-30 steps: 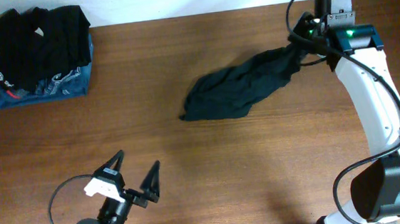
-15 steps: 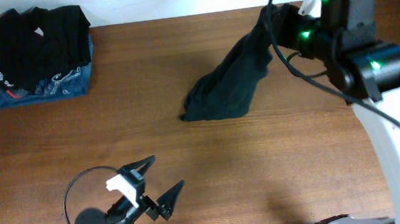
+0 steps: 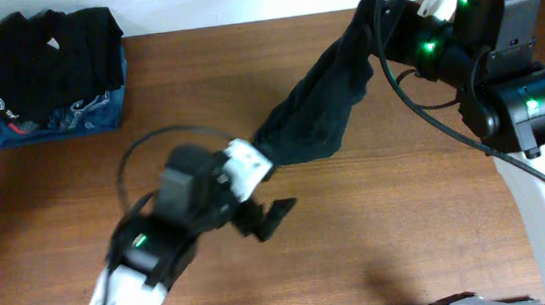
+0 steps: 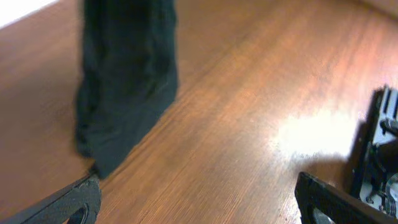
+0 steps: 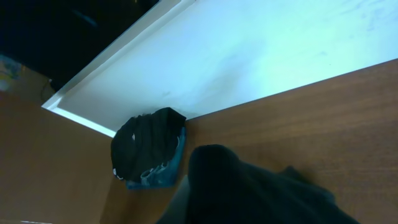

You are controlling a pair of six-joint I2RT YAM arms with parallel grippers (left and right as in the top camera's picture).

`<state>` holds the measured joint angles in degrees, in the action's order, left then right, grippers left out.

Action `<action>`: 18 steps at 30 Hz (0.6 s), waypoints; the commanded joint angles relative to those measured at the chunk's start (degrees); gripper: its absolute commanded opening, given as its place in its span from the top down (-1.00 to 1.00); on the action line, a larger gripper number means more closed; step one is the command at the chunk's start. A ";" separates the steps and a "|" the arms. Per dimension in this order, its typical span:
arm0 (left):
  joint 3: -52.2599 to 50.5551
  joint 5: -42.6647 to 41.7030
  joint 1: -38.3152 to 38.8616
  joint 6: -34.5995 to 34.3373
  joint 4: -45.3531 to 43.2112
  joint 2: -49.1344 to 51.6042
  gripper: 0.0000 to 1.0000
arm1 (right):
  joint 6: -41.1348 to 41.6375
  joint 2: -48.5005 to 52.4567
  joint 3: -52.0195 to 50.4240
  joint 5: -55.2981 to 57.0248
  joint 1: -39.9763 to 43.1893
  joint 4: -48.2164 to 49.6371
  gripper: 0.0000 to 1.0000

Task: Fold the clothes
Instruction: 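Reach the left gripper to the hanging t-shirt and grasp its lower end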

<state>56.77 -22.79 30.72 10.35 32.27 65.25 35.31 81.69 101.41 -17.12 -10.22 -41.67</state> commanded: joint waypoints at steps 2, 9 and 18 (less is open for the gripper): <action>1.57 2.08 3.17 1.84 0.15 11.32 -0.98 | 0.35 -0.31 0.96 -1.20 -0.26 1.88 0.92; 1.57 11.06 3.45 -1.92 -5.38 21.42 -0.99 | 1.64 -0.33 3.37 -7.50 -0.28 2.27 0.93; 1.57 36.37 11.58 1.14 -12.11 21.42 -0.98 | 5.03 -0.33 3.85 -17.22 -0.26 5.16 0.92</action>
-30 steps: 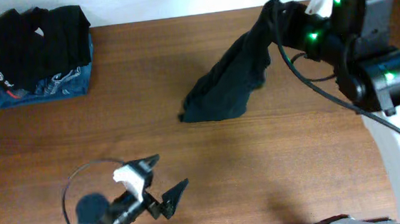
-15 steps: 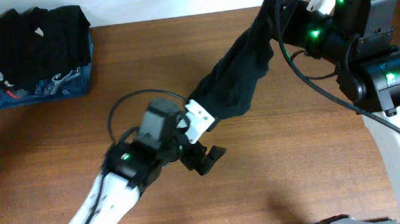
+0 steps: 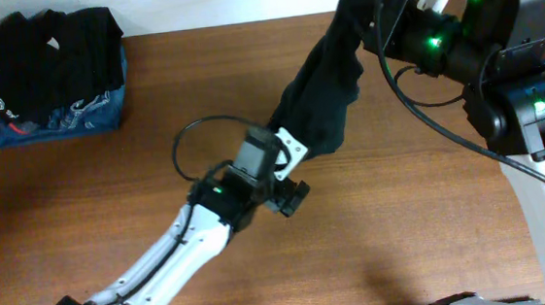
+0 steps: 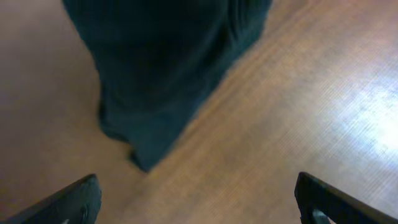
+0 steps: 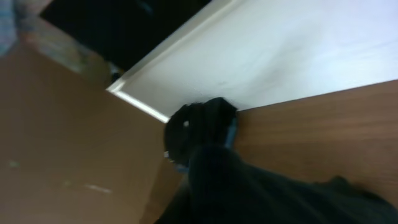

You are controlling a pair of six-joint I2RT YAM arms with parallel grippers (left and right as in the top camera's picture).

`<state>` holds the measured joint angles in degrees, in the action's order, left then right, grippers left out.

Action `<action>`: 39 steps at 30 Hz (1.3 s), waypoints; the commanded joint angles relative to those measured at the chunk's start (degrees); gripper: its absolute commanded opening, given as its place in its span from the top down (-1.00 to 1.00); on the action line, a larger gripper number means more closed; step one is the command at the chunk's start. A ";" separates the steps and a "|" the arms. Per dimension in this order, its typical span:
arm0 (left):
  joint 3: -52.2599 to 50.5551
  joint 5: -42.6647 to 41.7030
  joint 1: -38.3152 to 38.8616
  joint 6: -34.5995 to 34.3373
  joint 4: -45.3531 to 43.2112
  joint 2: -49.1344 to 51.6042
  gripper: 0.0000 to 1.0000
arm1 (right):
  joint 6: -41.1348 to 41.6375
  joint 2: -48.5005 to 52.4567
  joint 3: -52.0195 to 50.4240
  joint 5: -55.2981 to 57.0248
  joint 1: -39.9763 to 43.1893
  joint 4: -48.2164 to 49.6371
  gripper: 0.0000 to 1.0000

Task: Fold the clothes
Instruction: 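Reach the left gripper to the hanging t-shirt and grasp its lower end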

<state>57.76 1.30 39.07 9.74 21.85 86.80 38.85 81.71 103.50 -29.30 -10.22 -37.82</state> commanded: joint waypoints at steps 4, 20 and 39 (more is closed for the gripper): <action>0.59 12.72 4.68 2.71 -4.76 0.28 -0.99 | 2.62 -0.35 1.81 -8.33 -0.26 2.25 0.92; 0.59 19.04 4.83 6.25 -13.55 5.44 -0.98 | 9.01 -0.31 1.84 -12.52 -0.22 7.21 0.92; 0.57 12.98 4.68 6.23 -15.45 5.46 -0.43 | 8.37 -0.31 1.84 -13.18 -0.22 7.21 0.92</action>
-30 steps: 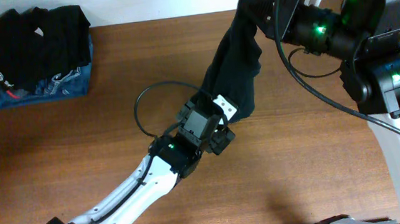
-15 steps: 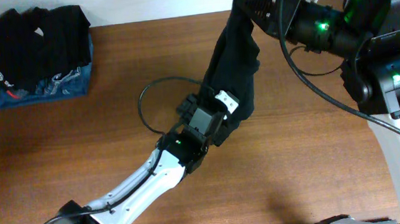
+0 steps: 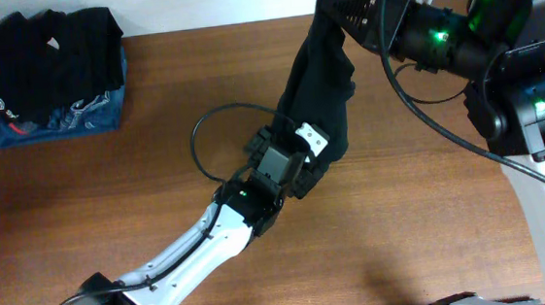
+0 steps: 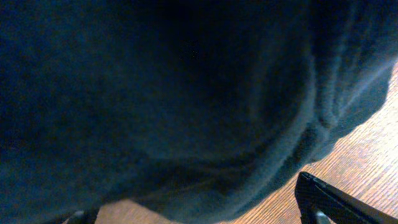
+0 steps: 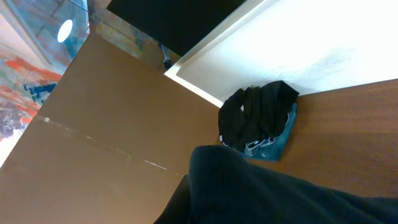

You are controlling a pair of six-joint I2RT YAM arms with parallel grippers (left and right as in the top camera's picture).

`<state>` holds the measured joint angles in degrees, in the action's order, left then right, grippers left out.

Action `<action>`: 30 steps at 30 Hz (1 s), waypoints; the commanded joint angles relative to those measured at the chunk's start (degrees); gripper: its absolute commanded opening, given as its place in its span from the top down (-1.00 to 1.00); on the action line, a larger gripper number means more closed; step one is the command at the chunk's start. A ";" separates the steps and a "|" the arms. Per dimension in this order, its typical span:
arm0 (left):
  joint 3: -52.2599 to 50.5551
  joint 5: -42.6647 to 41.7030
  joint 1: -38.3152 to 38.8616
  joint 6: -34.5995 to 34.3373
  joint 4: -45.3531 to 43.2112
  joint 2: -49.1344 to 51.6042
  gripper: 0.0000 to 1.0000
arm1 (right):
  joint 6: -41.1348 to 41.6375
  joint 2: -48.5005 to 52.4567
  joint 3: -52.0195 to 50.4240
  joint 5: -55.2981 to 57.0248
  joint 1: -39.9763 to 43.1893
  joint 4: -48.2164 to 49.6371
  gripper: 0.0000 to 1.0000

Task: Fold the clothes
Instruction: 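Reach the left gripper to the hanging t-shirt and grasp its lower end, then stretch the t-shirt between both grippers, pulling left gripper leftward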

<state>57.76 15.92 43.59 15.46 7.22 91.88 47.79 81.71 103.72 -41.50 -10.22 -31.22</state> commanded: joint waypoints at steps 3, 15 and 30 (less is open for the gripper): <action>0.57 -1.57 0.13 0.50 -0.81 0.39 0.00 | -0.68 -0.28 1.62 -0.96 -0.22 0.61 0.92; 0.57 -1.05 0.13 0.50 -1.25 0.39 0.98 | -2.14 -0.24 1.62 -0.96 -0.22 0.15 0.92; 0.59 6.43 0.13 0.48 -1.60 -11.08 0.98 | -3.30 2.78 1.62 1.62 8.13 -4.83 0.92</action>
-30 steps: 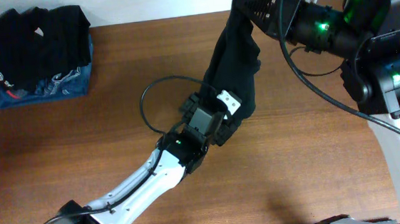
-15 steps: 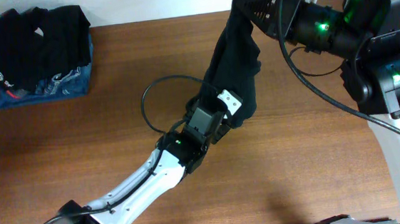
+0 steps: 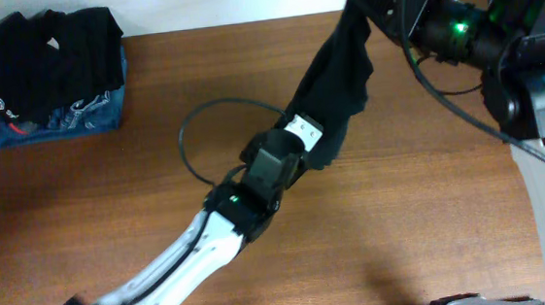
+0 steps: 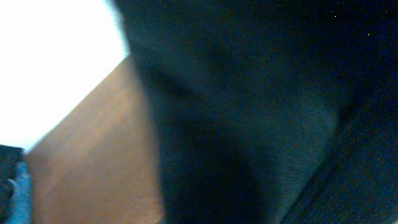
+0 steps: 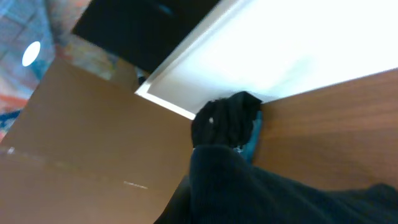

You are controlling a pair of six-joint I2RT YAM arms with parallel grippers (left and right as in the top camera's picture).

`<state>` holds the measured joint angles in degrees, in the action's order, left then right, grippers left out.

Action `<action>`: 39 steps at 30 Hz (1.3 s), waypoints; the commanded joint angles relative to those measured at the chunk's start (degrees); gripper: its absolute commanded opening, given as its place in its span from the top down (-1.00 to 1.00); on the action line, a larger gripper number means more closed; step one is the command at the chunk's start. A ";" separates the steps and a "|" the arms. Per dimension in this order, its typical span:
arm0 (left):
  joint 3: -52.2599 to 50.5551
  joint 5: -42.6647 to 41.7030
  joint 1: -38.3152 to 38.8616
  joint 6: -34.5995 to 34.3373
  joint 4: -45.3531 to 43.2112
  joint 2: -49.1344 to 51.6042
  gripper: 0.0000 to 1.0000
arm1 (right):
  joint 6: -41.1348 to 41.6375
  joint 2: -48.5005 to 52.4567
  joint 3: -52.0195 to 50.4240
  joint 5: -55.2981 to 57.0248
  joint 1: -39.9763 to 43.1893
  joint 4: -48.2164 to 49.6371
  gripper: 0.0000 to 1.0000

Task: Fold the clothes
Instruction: 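Stretch the t-shirt between both grippers, pulling left gripper leftward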

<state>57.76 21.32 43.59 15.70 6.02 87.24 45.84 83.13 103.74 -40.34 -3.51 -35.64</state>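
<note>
A dark, near-black garment (image 3: 330,80) hangs stretched in the air over the brown table (image 3: 434,218). My right gripper (image 3: 383,9) is shut on its top end at the back right; in the right wrist view the cloth (image 5: 261,186) hides the fingers. My left gripper (image 3: 303,142) is at the garment's lower end, mid-table. Dark cloth (image 4: 249,112) fills the left wrist view and no finger shows at the frame's corners, so the jaws appear shut on the fabric.
A stack of folded clothes (image 3: 52,72), black on top of blue denim, sits at the back left corner by the white wall; it also shows in the right wrist view (image 5: 227,124). The left arm's cable (image 3: 193,129) loops above the table.
The left gripper's open fingers no longer show at the frame edges; it has closed into the garment's lower end. The right gripper has shifted right and slightly back, pulling the cloth tauter.
The right gripper held the garment by its top while the left gripper stood open on the table below it. The left gripper was then closer under the hanging end, then pressed against the cloth still open. Now both grippers hold the garment, stretched between them.
</note>
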 commanded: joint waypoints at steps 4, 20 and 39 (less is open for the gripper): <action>0.59 1.03 0.13 0.24 0.39 -11.65 0.98 | -3.30 2.69 1.60 0.92 1.70 -1.66 0.92; 0.59 7.56 0.13 0.31 4.48 -21.44 0.98 | -11.17 2.73 1.60 21.90 1.66 -12.09 0.93; 0.59 16.92 0.15 0.70 6.40 -31.12 0.97 | -12.66 -8.15 2.03 31.41 1.66 -12.52 0.92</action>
<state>57.76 36.71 43.64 15.73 12.93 58.26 34.46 78.32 103.98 -11.70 -2.00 -48.12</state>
